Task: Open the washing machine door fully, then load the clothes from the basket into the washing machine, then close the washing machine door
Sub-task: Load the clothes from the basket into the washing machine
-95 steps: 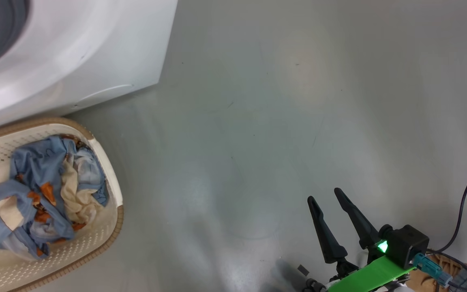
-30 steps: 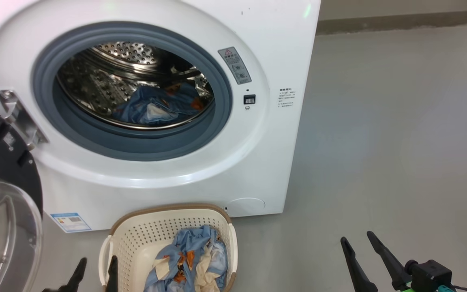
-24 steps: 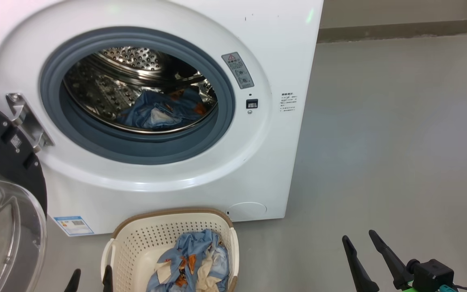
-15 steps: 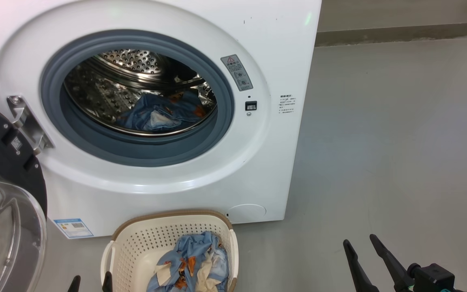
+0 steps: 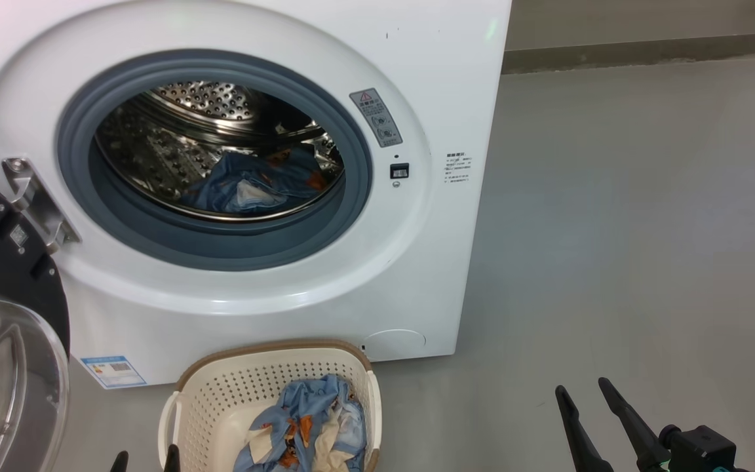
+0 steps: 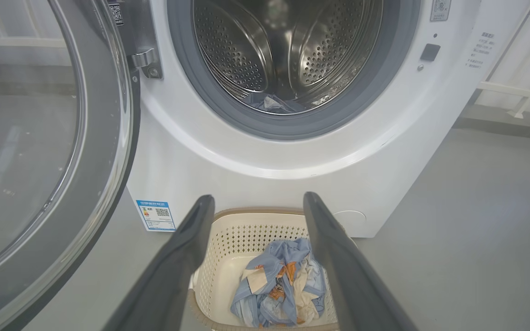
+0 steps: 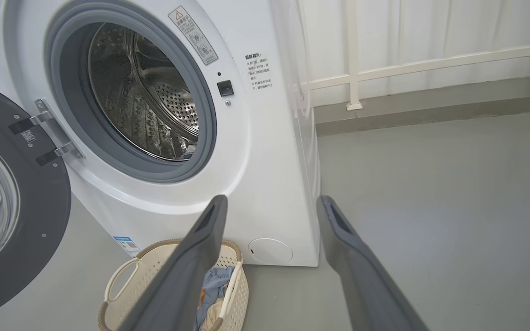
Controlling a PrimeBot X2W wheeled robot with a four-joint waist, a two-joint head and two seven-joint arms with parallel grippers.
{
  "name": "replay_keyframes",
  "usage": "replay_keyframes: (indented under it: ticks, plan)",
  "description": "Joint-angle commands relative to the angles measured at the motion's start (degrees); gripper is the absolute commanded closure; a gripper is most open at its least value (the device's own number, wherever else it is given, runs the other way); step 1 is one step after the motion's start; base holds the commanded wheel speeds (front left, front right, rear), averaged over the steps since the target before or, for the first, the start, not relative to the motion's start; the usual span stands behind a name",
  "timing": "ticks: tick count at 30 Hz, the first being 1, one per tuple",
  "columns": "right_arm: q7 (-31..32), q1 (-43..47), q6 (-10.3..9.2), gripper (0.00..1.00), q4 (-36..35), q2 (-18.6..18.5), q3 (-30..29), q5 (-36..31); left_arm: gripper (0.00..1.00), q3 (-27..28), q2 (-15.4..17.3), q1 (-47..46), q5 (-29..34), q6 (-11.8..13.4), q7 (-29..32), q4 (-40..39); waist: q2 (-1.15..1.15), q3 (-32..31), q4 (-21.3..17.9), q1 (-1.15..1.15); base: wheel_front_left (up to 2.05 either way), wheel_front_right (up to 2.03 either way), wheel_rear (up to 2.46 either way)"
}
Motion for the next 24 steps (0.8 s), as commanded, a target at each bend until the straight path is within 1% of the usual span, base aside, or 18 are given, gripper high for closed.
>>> replay_keyframes:
  ticks: [1,15,21,24]
  plan:
    - [-0.3,-0.8,0.1,0.0,-1.5,-0.5,1.3,-0.5,0.0,1.7,0.4,-1.3,-0.3,0.2,-0.4,-1.5,0.0,0.2,-0.2,0.0,0.0,0.0,0.0]
    - [-0.3,-1.1,0.1,0.0,-1.7,-0.3,1.3,-0.6,0.0,1.2,0.4,-2.3,-0.3,0.2,-0.4,-1.0,0.0,1.5,-2.0,0.0,0.0,0.0,0.0]
    - [-0.3,-2.0,0.1,0.0,-2.0,0.1,1.3,-0.6,0.0,-0.2,0.5,-6.0,-0.1,-0.8,-0.4,2.6,0.0,4.6,-3.4,0.0,0.0,0.0,0.0]
    - [-0.3,-3.1,0.1,0.0,-2.2,0.4,1.4,-0.7,0.0,-0.7,0.5,-9.5,-1.0,-1.9,-0.2,5.6,0.0,7.0,-4.1,0.0,0.0,0.0,0.0]
